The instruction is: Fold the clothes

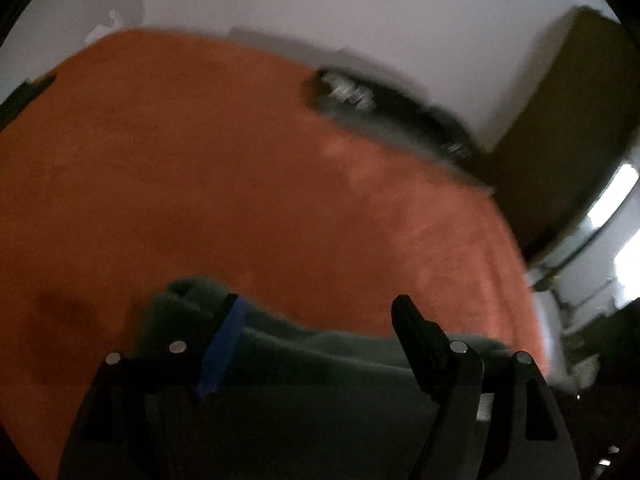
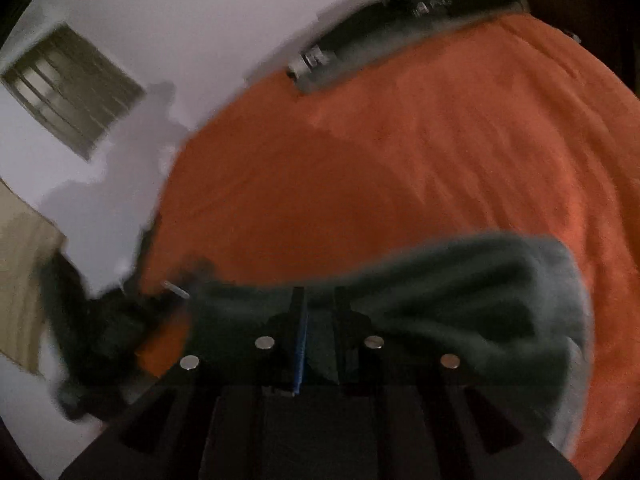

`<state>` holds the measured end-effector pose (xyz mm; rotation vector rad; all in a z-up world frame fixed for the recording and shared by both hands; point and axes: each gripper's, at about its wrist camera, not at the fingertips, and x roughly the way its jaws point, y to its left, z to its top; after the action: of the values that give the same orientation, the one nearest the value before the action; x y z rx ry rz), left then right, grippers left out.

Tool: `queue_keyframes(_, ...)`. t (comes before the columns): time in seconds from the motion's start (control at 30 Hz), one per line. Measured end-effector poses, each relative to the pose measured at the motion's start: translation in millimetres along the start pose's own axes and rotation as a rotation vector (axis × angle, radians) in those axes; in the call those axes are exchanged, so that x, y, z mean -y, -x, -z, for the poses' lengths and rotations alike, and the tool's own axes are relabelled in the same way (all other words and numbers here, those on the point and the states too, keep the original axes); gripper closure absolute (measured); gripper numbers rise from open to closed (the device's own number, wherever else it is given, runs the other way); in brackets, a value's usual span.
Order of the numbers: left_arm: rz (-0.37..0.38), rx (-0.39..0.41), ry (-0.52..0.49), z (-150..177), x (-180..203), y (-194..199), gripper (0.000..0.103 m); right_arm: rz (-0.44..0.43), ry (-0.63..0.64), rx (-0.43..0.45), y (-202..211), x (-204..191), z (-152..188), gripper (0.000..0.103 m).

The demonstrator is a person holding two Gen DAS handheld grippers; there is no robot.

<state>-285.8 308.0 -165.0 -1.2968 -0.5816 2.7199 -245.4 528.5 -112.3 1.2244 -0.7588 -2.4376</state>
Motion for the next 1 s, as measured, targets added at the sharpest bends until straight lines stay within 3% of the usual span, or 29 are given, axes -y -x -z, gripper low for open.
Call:
queue_keyframes(0.03, -0.002, -0.024, 0.018, 3.6, -6.8, -10.6, 0.026, 0.014, 0.006, 0.009, -9.2, 0.0, -2.5, 0.07)
queue_keyframes(0.07, -0.005, -0.048, 0.035, 7.2, -13.5, -21.1, 0.027, 0.055, 0.019, -0.014, -22.6, 3.5, -2.3, 0.068)
queue_keyframes(0.1, 0.023, -0.044, 0.049, 10.7, -19.6, -24.1, 0.027, 0.086, 0.022, -0.052, -35.8, 10.1, -0.4, 0.07)
queue_keyframes(0.17, 0.113, 0.029, 0.086, 14.1, -31.8, -12.5, 0.027, 0.104, 0.011, -0.048, -43.1, 28.0, 4.7, 0.095)
queue_keyframes(0.2, 0.143, 0.055, 0.101, 14.3, -36.8, -10.2, 0.027, 0.111, 0.015, -0.03, -43.7, 36.8, 6.1, 0.103)
queue_keyframes(0.3, 0.16, 0.065, 0.125, 8.5, -43.9, -19.1, 0.027, 0.077, -0.014, 0.019, -42.7, 58.0, -0.7, 0.103)
queue_keyframes(0.4, 0.127, 0.044, 0.13, 1.2, -45.3, -25.8, 0.027, 0.148, -0.029, 0.084, -36.7, 75.3, -15.1, 0.103)
queue_keyframes(0.5, 0.118, 0.006, 0.104, 2.5, -41.9, -12.5, 0.027, 0.1, -0.198, 0.021, -34.7, 100.9, -20.9, 0.102)
queue_keyframes(0.57, 0.107, -0.044, 0.059, 5.4, -36.9, 6.1, 0.027, 0.038, -0.168, -0.013, -23.0, 89.6, -24.2, 0.094)
queue_keyframes(0.67, 0.119, -0.071, -0.102, 11.7, -29.8, 52.5, 0.026, 0.008, 0.071, -0.122, -10.2, 43.8, -30.3, 0.068)
queue_keyframes(0.7, 0.114, -0.063, -0.156, 13.5, -29.9, 66.0, 0.026, 0.006, 0.165, -0.166, -12.0, 27.1, -29.2, 0.066)
queue_keyframes(0.77, 0.068, -0.079, -0.155, 8.5, -39.1, 72.6, 0.026, 0.003, 0.36, -0.255, -16.9, -8.6, -22.6, 0.044)
queue_keyframes(0.83, 0.017, -0.1, -0.136, 2.0, -49.8, 75.8, 0.026, 0.026, 0.514, -0.337, -35.1, -38.2, -15.9, 0.034)
queue_keyframes(0.87, -0.007, -0.092, -0.093, 2.2, -58.9, 78.0, 0.026, 0.042, 0.55, -0.363, -45.4, -46.3, -12.6, 0.033)
queue_keyframes(0.93, -0.023, -0.068, 0.053, 18.5, -83.6, 83.3, 0.026, 0.062, 0.576, -0.402, -65.5, -54.1, -6.5, 0.034)
queue_keyframes(1.0, -0.006, -0.065, 0.154, 43.2, -102.3, 84.7, 0.026, 0.076, 0.571, -0.468, -93.2, -51.7, -5.8, 0.08)
